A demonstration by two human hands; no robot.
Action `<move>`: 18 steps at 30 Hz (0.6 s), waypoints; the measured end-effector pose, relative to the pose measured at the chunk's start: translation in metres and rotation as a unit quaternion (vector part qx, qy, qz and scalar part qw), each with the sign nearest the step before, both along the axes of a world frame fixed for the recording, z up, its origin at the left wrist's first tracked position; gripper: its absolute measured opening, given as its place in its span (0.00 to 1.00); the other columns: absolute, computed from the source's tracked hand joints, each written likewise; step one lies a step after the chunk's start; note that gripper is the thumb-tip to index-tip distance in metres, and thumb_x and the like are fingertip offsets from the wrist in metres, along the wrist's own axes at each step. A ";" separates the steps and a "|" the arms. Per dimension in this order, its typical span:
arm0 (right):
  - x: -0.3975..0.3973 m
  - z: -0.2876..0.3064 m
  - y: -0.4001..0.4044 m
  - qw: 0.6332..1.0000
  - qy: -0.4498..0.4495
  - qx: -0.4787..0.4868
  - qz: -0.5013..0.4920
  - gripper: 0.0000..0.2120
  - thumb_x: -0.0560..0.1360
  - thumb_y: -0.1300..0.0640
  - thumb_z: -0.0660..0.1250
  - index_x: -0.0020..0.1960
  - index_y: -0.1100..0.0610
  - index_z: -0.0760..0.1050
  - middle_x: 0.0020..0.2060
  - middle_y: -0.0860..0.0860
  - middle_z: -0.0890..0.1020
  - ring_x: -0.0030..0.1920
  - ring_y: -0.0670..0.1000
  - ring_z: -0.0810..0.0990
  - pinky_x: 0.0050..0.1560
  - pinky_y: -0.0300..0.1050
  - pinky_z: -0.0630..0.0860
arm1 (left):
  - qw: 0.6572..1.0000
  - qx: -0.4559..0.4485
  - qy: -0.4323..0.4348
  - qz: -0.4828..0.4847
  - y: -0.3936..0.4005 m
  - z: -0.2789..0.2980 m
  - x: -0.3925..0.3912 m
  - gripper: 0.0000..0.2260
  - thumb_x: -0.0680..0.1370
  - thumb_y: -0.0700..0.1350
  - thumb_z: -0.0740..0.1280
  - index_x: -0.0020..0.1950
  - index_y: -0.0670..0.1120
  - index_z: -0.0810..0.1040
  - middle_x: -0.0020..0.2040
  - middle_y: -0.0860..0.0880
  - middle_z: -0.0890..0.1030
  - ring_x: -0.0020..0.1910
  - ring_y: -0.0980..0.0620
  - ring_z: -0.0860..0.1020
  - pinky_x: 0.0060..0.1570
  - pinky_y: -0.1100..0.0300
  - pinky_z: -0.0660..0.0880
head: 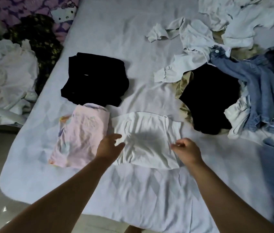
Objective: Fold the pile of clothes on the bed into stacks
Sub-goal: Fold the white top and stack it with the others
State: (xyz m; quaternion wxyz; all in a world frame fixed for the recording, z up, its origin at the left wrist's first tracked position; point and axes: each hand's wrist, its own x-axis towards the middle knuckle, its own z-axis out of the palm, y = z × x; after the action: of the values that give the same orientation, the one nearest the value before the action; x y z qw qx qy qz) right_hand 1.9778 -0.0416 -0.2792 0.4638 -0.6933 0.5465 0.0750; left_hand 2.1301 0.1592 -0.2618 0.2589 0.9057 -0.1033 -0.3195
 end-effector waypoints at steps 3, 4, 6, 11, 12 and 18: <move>-0.018 -0.022 0.018 0.997 0.080 0.015 -0.016 0.23 0.71 0.52 0.72 0.60 0.63 0.73 0.56 0.58 0.77 0.57 0.58 0.76 0.48 0.42 0.68 | 0.999 0.042 0.018 0.009 0.016 -0.025 -0.023 0.22 0.74 0.44 0.70 0.67 0.43 0.71 0.64 0.45 0.74 0.60 0.47 0.74 0.59 0.59 0.69; -0.022 -0.030 0.023 0.995 0.094 0.012 -0.037 0.25 0.70 0.50 0.72 0.61 0.64 0.72 0.56 0.59 0.77 0.57 0.59 0.76 0.51 0.45 0.70 | 0.998 0.055 0.015 0.015 0.019 -0.033 -0.029 0.24 0.74 0.45 0.70 0.68 0.42 0.70 0.65 0.43 0.73 0.62 0.45 0.73 0.61 0.56 0.69; -0.025 -0.044 0.029 0.993 0.096 -0.012 -0.064 0.27 0.69 0.47 0.72 0.58 0.64 0.71 0.54 0.61 0.78 0.55 0.61 0.76 0.54 0.51 0.73 | 0.996 0.075 0.008 0.047 0.021 -0.044 -0.036 0.25 0.74 0.49 0.69 0.68 0.40 0.69 0.63 0.42 0.74 0.62 0.43 0.72 0.60 0.54 0.69; -0.011 -0.059 0.031 0.987 0.069 0.012 -0.146 0.24 0.69 0.45 0.72 0.54 0.61 0.71 0.51 0.58 0.79 0.53 0.62 0.77 0.56 0.55 0.74 | 0.983 0.068 0.046 0.166 0.012 -0.063 -0.031 0.23 0.69 0.62 0.67 0.51 0.43 0.78 0.49 0.42 0.80 0.51 0.41 0.77 0.52 0.48 0.76; -0.007 -0.062 0.030 0.988 0.071 0.011 -0.139 0.22 0.70 0.46 0.72 0.53 0.62 0.73 0.51 0.58 0.80 0.53 0.61 0.78 0.55 0.55 0.74 | 0.978 0.061 0.051 0.194 0.010 -0.065 -0.029 0.22 0.67 0.63 0.67 0.45 0.44 0.78 0.45 0.42 0.80 0.48 0.40 0.78 0.49 0.49 0.77; -0.013 -0.057 0.022 0.995 0.019 -0.027 -0.096 0.10 0.72 0.56 0.69 0.44 0.64 0.75 0.41 0.56 0.77 0.47 0.59 0.77 0.43 0.44 0.68 | 0.948 -0.089 0.041 0.302 0.002 -0.054 -0.028 0.08 0.73 0.45 0.70 0.41 0.44 0.72 0.34 0.51 0.73 0.33 0.52 0.72 0.30 0.62 0.70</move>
State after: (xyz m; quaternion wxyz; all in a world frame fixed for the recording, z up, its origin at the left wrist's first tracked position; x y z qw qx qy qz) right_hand 1.9652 -0.0195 -0.3364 0.4395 -0.6488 0.6206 0.0282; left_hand 2.1022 0.1607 -0.3154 0.4269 0.8538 0.1575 -0.2530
